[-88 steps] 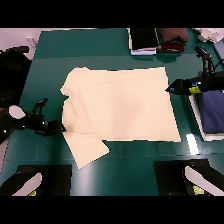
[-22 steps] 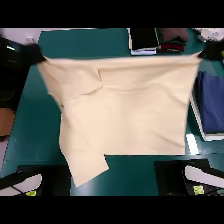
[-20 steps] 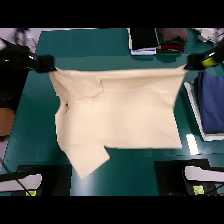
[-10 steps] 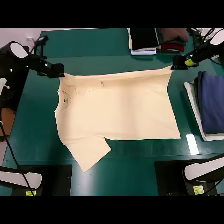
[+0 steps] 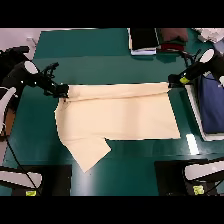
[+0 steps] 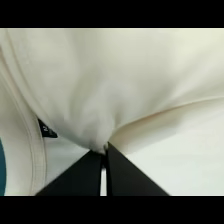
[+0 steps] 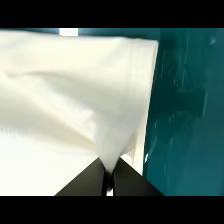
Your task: Fold the shirts.
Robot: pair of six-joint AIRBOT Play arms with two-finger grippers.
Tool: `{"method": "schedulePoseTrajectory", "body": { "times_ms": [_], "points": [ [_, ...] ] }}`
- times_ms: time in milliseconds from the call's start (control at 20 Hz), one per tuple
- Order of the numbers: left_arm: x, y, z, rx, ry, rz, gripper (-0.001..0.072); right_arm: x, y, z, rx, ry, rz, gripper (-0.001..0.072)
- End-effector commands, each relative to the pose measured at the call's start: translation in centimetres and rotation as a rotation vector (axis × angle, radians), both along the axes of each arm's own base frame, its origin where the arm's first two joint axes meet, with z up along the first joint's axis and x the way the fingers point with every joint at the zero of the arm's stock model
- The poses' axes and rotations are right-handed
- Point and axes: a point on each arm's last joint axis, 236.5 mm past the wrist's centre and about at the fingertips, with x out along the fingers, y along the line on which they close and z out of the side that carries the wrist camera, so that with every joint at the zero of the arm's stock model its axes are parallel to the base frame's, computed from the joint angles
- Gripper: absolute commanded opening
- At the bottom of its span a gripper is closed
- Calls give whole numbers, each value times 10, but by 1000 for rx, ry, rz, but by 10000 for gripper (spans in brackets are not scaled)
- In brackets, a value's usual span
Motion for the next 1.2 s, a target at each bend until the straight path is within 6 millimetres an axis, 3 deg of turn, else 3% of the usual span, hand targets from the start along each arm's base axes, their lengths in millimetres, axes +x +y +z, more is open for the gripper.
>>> {"method": "schedulePoseTrajectory", "body": {
  "times_ms": [0,50,100,250,300,400,500,650,800,950,1150],
  "points": [
    [-13,0,-14,-5,42,8,355,-8,7,-12,24,26,-4,173],
    [-12,0,-12,-4,42,23,516,-7,12,-9,52,18,-14,362],
    [-11,1,-6,0,32,35,487,-6,14,-2,81,4,-28,396],
    [-18,11,37,42,-44,28,486,-12,12,32,91,-50,-32,395],
    [-28,17,54,66,-70,24,485,-19,13,45,87,-72,-22,393],
    [-62,30,67,117,-79,44,485,-35,16,67,74,-129,-15,390],
    [-113,31,55,116,-17,56,486,-48,19,80,67,-182,-20,389],
    [-191,27,17,90,99,101,486,-60,22,93,58,-269,-40,388],
    [-248,3,-15,-17,200,143,486,-66,22,105,49,-319,-46,388],
    [-268,-13,-34,-93,245,179,486,-69,22,118,45,-355,-45,387],
    [-271,-16,-44,-110,249,204,486,-73,23,130,41,-387,-43,387]
  ]
}}
